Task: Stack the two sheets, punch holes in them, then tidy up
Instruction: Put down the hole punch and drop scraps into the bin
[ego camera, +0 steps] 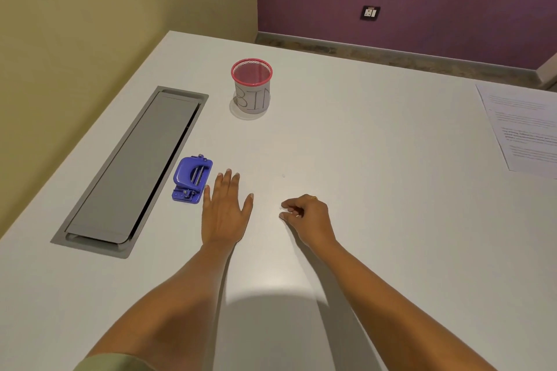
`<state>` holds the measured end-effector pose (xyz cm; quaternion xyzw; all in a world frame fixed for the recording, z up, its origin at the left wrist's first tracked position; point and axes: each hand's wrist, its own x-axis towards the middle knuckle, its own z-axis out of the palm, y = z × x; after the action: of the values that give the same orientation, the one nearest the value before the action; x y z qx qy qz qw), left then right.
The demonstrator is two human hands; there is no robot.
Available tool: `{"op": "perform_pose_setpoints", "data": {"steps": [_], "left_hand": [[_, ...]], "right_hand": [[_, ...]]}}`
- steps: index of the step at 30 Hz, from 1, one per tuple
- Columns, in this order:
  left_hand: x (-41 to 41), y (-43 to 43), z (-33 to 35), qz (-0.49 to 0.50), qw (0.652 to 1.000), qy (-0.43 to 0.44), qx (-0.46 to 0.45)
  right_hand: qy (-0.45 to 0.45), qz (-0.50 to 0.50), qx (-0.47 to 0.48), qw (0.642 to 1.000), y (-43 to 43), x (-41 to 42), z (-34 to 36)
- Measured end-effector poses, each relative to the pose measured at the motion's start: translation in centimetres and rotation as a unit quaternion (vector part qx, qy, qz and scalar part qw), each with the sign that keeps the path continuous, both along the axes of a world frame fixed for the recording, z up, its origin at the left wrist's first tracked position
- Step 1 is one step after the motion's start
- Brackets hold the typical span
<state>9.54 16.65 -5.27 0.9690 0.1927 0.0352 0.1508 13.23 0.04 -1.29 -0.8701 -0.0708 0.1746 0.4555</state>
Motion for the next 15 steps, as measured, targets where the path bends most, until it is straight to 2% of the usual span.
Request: {"op": "perform_pose_setpoints", "data": {"steps": [8, 15], "left_hand": [[0.1, 0.0, 0.1, -0.001, 1.000, 0.000, 0.004], [0.0, -0.1, 0.2, -0.002, 1.000, 0.005, 0.010]], "right_hand": [[0.010, -0.034, -0.017, 0.999, 1.5, 0.8, 0.3], [0.017, 0.021, -0.074, 0.997, 2.1, 1.0, -0.3]]}}
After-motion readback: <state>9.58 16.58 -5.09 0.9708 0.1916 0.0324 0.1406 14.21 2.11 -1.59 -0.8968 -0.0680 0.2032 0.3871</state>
